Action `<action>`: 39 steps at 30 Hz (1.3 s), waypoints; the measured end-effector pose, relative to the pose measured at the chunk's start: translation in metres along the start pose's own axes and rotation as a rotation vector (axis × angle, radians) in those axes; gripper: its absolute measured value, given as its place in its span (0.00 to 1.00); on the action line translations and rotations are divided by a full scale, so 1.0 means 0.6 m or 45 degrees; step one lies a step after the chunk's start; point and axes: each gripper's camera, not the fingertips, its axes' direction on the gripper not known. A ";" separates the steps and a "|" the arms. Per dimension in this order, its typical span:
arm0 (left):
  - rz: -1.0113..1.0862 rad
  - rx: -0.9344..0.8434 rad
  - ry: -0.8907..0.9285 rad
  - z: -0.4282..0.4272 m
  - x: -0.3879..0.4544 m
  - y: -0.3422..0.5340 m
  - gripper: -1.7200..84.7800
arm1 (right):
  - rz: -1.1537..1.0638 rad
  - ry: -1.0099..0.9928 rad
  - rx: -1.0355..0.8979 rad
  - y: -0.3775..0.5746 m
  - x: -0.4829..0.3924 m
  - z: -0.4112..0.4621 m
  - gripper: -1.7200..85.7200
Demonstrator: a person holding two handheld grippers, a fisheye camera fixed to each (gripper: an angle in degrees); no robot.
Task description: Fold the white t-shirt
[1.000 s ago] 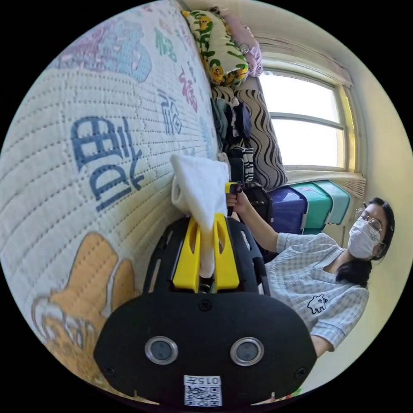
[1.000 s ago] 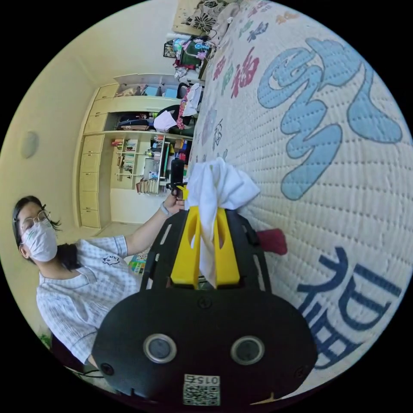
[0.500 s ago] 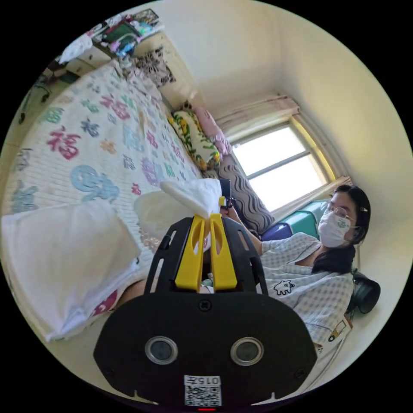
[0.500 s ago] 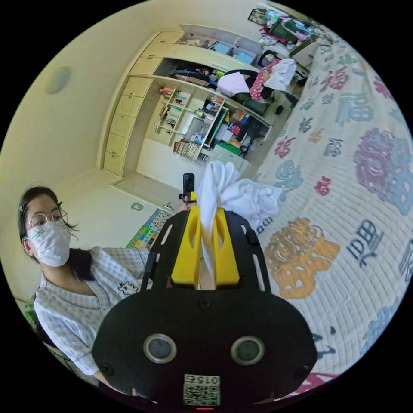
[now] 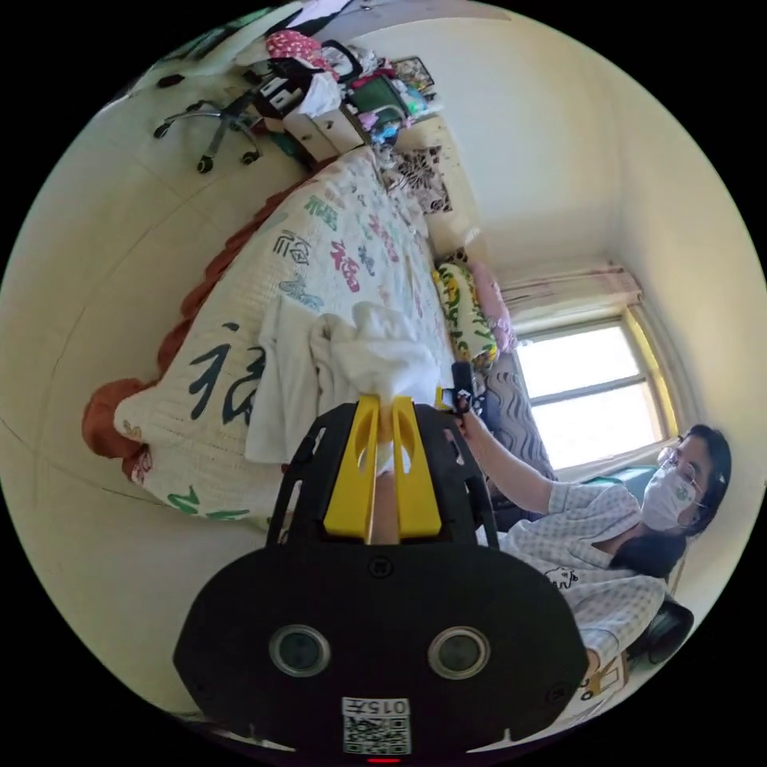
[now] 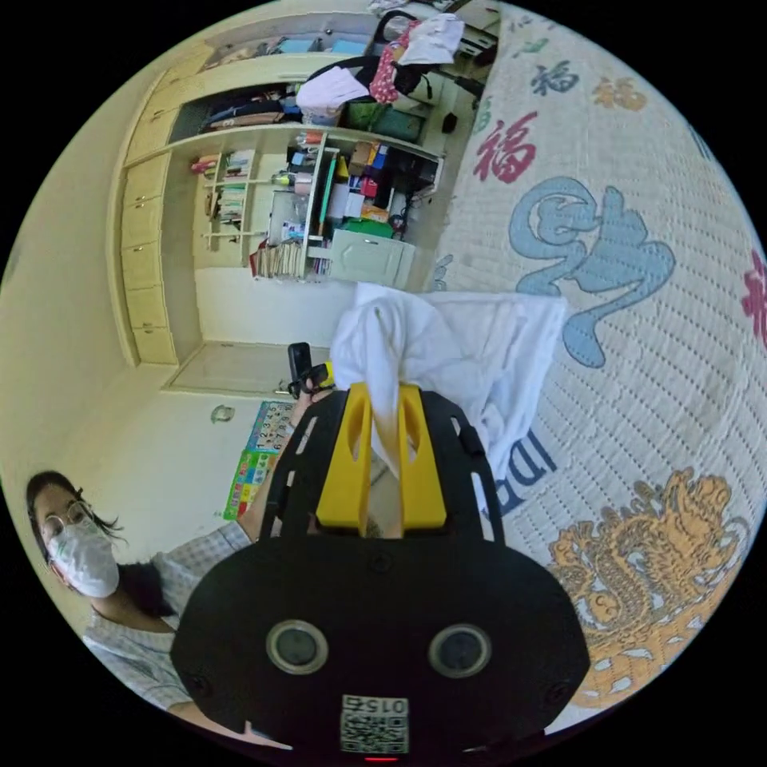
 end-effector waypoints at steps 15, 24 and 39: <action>0.368 0.228 -0.562 -0.021 0.269 0.151 0.09 | -0.029 0.016 0.330 0.186 0.013 -0.098 0.08; 0.130 0.258 -0.658 -0.040 0.251 0.111 0.17 | -0.140 0.264 0.333 0.318 -0.032 -0.106 0.11; 0.542 0.286 -0.694 0.036 0.490 0.107 0.11 | -0.077 0.301 0.408 0.515 -0.047 -0.062 0.11</action>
